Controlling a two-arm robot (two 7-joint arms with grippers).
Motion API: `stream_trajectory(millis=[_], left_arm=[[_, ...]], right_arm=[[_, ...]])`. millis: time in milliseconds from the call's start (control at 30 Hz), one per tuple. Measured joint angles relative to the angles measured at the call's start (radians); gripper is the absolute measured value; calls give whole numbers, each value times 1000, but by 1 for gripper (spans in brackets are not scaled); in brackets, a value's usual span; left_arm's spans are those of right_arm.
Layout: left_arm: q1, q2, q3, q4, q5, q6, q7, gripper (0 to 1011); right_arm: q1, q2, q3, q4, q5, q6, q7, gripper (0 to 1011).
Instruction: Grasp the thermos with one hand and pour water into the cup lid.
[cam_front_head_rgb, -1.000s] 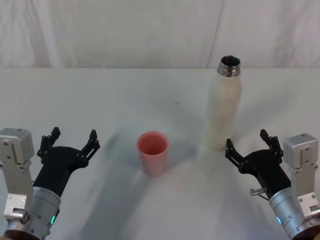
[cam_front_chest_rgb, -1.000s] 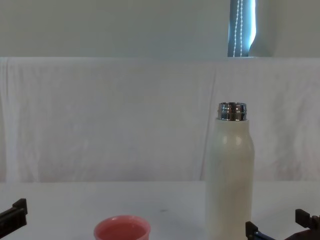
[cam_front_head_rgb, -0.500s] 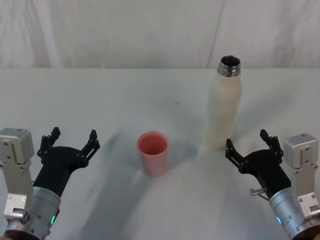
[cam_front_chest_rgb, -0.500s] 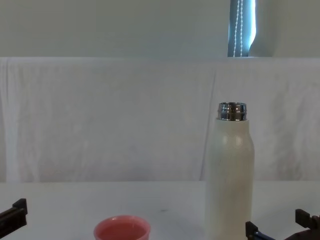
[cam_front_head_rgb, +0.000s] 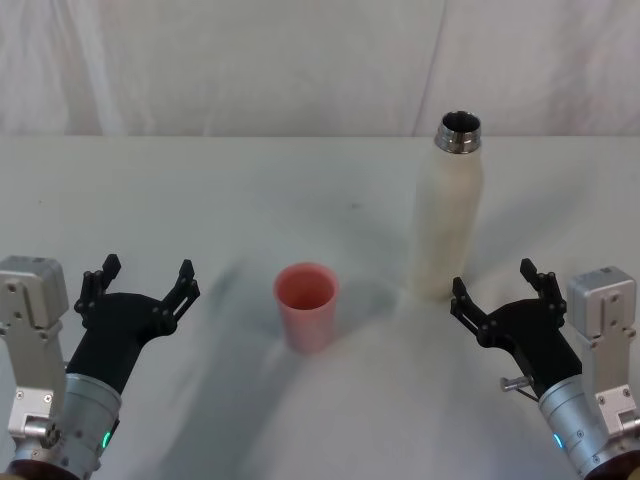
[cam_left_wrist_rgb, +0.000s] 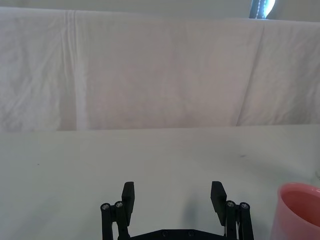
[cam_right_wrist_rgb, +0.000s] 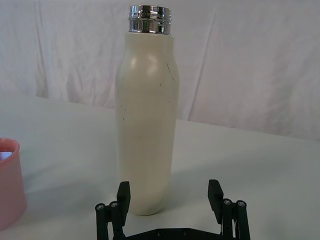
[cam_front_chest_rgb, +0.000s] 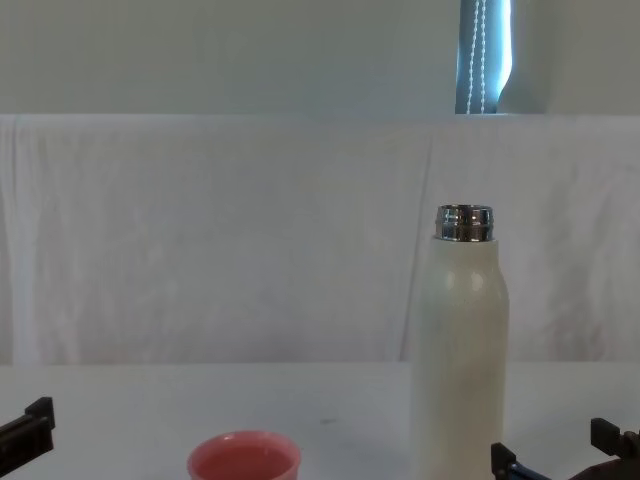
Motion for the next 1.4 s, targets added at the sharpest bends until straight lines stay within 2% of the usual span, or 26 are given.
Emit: stream_trajectory(millis=[1400], left_arm=[[0,0,0,0,0,0,0,1001]], right_arm=[[0,0,0,0,0,0,0,1001]])
